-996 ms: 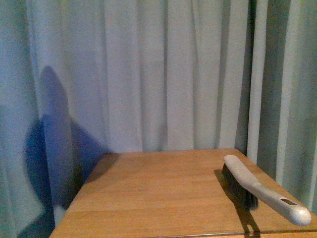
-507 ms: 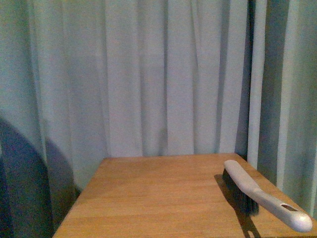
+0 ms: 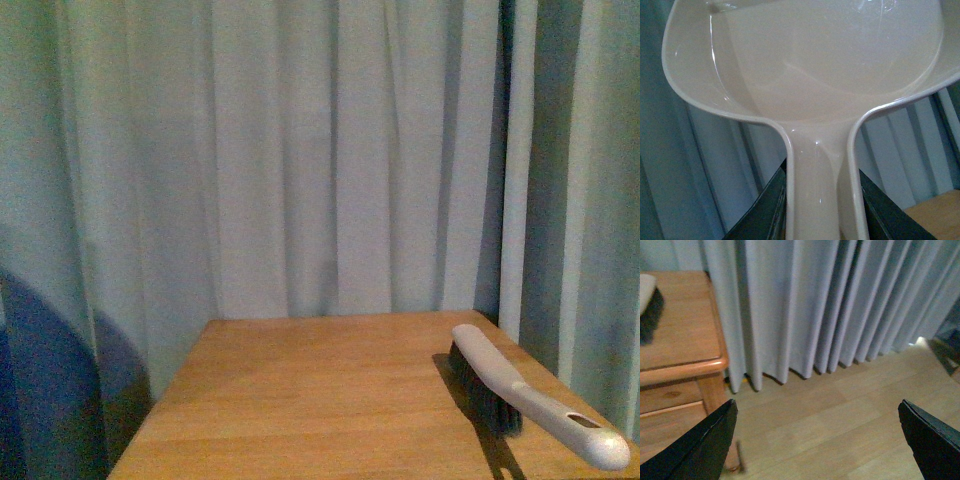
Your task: Clean up trash
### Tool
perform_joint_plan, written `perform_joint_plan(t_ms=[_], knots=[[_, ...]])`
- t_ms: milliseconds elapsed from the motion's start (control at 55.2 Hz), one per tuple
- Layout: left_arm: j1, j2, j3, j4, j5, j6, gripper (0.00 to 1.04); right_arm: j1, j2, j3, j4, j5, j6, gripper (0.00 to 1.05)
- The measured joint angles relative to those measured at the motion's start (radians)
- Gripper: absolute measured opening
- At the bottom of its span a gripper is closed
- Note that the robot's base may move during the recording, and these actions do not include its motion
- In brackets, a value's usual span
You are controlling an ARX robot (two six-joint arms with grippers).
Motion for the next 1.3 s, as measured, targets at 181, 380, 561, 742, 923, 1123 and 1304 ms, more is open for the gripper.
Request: perform_joint_plan(t_ms=[181,380,561,742,923,1123,1304], knots=[[0.0,0.0,0.0,0.0,0.001,0.0,0.28,0.035,0.298,0.243,-0.041,-0.101,0.072,0.97],[0.0,0.0,0.0,0.0,0.0,0.0,0.28,0.092,0.62,0.583,-0.183,-0.173,0.175,0.97],[0.0,0.0,0.0,0.0,0.0,0.0,0.28,0.131,0.883,0.816,-0.299,-0.232,0.282,0.97],[0.0,0.0,0.0,0.0,0.0,0.0,0.28,0.175,1.082,0.952,-0.362,-0.289,0.39,0.97],[0.0,0.0,0.0,0.0,0.0,0.0,0.28,0.213,1.39,1.094,-0.392,-0.321,0.546,0.97],[0.0,0.0,0.0,0.0,0.0,0.0,0.28,0.218,1.419,1.095,-0.388,-0.32,0.557,0.97],[0.0,0.0,0.0,0.0,0.0,0.0,0.28,0.221,1.428,1.095,-0.386,-0.32,0.558,0.76]])
